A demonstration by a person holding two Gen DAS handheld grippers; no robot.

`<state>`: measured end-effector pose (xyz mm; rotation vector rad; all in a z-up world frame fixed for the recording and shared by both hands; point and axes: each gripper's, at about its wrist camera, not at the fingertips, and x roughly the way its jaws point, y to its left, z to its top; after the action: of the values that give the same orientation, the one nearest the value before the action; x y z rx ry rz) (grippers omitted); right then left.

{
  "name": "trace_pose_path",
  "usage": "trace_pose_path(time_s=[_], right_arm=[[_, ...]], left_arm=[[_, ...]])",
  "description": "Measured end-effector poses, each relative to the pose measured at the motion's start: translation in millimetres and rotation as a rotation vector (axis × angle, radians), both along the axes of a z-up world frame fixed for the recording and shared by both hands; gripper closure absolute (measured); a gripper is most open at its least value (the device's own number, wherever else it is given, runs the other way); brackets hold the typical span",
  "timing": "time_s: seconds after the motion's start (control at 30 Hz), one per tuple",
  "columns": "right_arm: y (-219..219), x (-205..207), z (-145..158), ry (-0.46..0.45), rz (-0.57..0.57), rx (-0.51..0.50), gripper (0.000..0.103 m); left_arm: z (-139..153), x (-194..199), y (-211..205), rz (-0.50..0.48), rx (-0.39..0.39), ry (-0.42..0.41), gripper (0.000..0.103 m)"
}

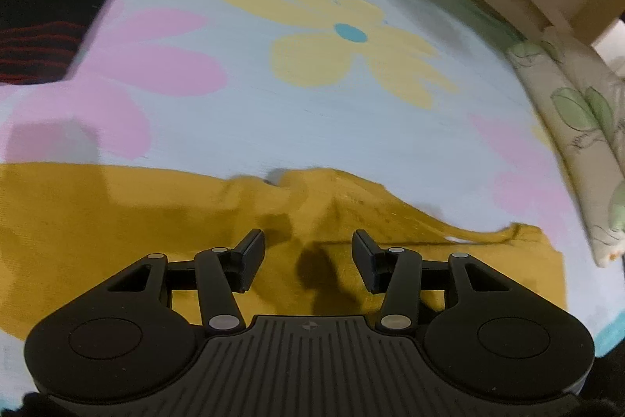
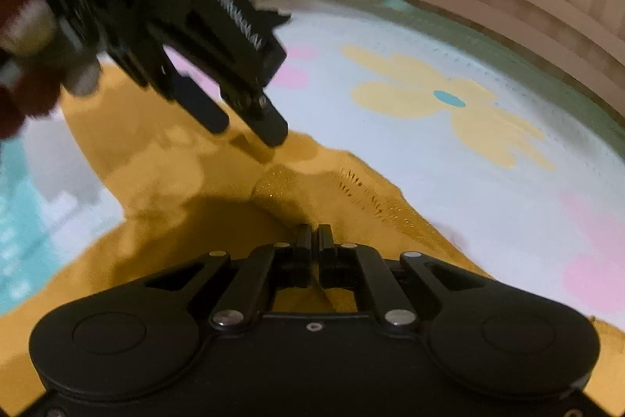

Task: Fold small clothes

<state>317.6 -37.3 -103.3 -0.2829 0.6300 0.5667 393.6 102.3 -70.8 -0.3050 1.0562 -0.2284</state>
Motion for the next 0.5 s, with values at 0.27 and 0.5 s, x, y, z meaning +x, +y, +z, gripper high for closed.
trace_pose_path(time_s=[0.27, 0.5], right_arm=[[-9.2, -26.0, 0.8, 0.102, 0.093, 0.034, 0.096], [-8.8, -33.2, -3.8, 0.156, 0.155, 0.025, 0.096]], left_arm=[[-19.1, -2.8, -22.6, -0.092, -0.003, 0.078, 0.052], [-27.0, -4.8, -32.8, -0.142, 0.015, 0.108, 0.052]])
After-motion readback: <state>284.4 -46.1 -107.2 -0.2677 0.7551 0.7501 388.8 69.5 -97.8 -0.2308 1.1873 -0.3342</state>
